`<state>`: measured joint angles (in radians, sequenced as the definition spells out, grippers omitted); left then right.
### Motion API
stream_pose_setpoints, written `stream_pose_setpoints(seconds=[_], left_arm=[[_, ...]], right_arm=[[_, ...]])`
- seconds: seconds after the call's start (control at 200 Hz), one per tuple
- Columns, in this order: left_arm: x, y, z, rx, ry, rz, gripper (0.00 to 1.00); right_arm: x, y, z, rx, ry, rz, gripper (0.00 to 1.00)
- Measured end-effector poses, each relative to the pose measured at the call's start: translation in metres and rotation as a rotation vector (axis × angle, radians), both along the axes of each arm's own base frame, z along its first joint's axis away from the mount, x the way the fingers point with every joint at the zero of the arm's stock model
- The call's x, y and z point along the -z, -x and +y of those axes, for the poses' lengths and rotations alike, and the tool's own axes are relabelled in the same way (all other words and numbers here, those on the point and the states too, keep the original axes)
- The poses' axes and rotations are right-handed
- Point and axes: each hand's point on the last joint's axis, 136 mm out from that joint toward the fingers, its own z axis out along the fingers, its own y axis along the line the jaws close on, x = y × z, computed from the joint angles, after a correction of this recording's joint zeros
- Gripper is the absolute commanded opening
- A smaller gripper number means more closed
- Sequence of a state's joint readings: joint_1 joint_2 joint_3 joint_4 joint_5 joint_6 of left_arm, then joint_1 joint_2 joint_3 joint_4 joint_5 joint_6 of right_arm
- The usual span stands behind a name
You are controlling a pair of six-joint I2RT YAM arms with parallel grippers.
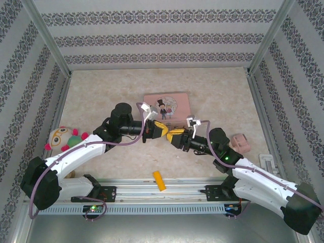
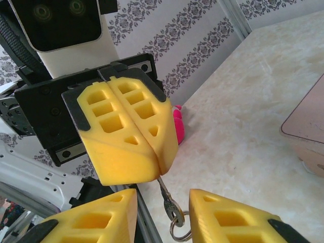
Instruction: Unlock the padlock with the key
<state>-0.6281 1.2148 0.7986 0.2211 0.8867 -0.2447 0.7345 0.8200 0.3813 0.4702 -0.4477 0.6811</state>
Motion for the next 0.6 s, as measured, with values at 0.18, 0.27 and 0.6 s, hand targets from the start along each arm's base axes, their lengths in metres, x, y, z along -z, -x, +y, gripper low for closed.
stream_pose_setpoints(seconds=[0.18, 0.27, 0.6], left_arm=[[-0.0031, -0.0006, -0.0006, -0.003, 0.014, 0.002, 0.0], [-0.0059, -0.0009, -0.001, -0.002, 0.024, -0.001, 0.0], [-0.0096, -0.0017, -0.0013, -0.006, 0.045, 0.003, 0.0]], right_arm=[[-0.0017, 0.001, 0.0005, -0.007, -0.006, -0.004, 0.28], [-0.0024, 0.001, 0.0005, -0.007, -0.008, -0.004, 0.27], [-0.0016, 0.001, 0.0003, -0.006, -0.01, -0.004, 0.13]])
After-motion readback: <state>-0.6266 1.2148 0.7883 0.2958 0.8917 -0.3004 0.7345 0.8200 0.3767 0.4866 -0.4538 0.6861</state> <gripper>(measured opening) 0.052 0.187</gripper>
